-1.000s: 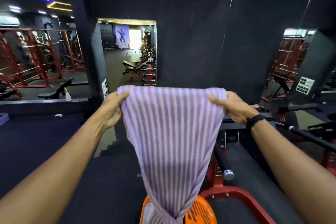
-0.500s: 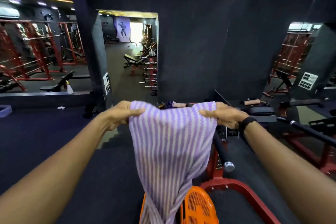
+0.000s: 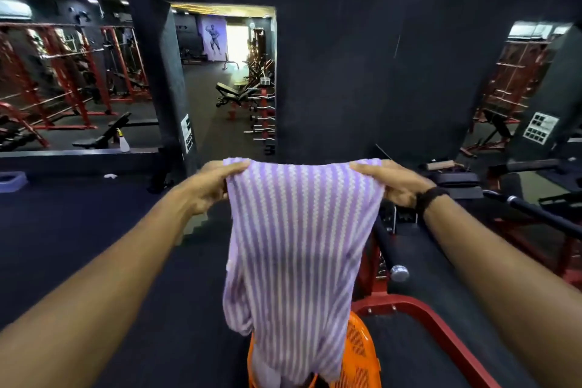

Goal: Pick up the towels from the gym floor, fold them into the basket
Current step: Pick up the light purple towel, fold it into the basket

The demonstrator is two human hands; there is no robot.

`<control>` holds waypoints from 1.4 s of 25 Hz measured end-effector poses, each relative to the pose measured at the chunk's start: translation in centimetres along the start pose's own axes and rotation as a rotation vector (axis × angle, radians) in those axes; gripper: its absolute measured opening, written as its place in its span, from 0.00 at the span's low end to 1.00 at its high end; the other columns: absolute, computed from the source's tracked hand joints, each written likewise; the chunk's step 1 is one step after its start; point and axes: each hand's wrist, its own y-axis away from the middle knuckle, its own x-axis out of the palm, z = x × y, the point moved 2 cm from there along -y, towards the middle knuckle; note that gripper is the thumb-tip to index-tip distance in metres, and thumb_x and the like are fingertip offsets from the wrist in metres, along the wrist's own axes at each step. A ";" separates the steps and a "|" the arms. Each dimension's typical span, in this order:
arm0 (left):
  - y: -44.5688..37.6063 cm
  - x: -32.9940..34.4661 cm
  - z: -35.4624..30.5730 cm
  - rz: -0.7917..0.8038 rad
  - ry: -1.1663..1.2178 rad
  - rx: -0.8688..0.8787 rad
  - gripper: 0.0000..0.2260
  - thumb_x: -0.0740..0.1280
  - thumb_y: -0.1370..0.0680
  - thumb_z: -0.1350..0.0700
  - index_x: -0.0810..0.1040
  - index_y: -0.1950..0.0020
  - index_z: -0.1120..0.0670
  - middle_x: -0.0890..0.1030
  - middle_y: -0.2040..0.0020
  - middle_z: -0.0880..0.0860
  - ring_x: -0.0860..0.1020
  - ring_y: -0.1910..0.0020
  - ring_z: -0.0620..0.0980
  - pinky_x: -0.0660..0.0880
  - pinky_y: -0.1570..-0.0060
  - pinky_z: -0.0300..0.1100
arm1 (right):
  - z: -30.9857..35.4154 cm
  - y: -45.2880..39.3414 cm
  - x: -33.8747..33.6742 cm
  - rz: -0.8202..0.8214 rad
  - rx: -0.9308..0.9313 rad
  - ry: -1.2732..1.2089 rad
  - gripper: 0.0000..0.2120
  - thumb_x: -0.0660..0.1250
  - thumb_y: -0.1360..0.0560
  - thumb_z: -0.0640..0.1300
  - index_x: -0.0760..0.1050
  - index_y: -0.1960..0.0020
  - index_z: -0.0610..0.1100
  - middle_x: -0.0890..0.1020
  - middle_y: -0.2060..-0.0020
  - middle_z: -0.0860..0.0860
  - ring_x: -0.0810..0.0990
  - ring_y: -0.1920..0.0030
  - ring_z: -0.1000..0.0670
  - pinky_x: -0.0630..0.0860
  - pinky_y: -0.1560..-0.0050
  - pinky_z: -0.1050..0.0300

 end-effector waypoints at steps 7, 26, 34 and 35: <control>-0.3 1.9 -3.5 0.139 0.046 0.140 0.15 0.69 0.27 0.57 0.78 0.41 0.57 0.84 0.49 0.53 0.82 0.50 0.48 0.79 0.50 0.40 | 4.2 1.3 0.6 0.152 -0.105 0.000 0.27 0.70 0.32 0.50 0.74 0.36 0.40 0.82 0.44 0.47 0.82 0.46 0.51 0.80 0.46 0.56; -0.1 2.0 -5.2 -0.245 -0.145 0.362 0.11 0.73 0.29 0.66 0.79 0.48 0.61 0.83 0.55 0.53 0.82 0.60 0.44 0.79 0.57 0.38 | 4.9 0.8 1.2 -0.026 -0.263 0.022 0.21 0.73 0.32 0.39 0.75 0.40 0.40 0.84 0.49 0.47 0.84 0.49 0.50 0.81 0.52 0.55; -0.7 1.0 -4.2 -0.550 -0.119 0.208 0.41 0.85 0.49 0.56 0.70 0.41 0.61 0.77 0.45 0.54 0.78 0.47 0.49 0.76 0.48 0.42 | 4.9 0.5 1.1 -0.370 -0.361 0.202 0.21 0.75 0.36 0.26 0.72 0.50 0.41 0.82 0.62 0.49 0.82 0.66 0.57 0.78 0.62 0.60; -0.6 1.2 -4.2 -0.596 -0.192 0.232 0.41 0.85 0.46 0.57 0.68 0.38 0.58 0.73 0.42 0.51 0.73 0.44 0.48 0.72 0.46 0.40 | 4.7 0.3 1.1 -0.405 -0.357 0.203 0.26 0.76 0.37 0.27 0.71 0.44 0.41 0.82 0.61 0.47 0.82 0.65 0.55 0.79 0.60 0.58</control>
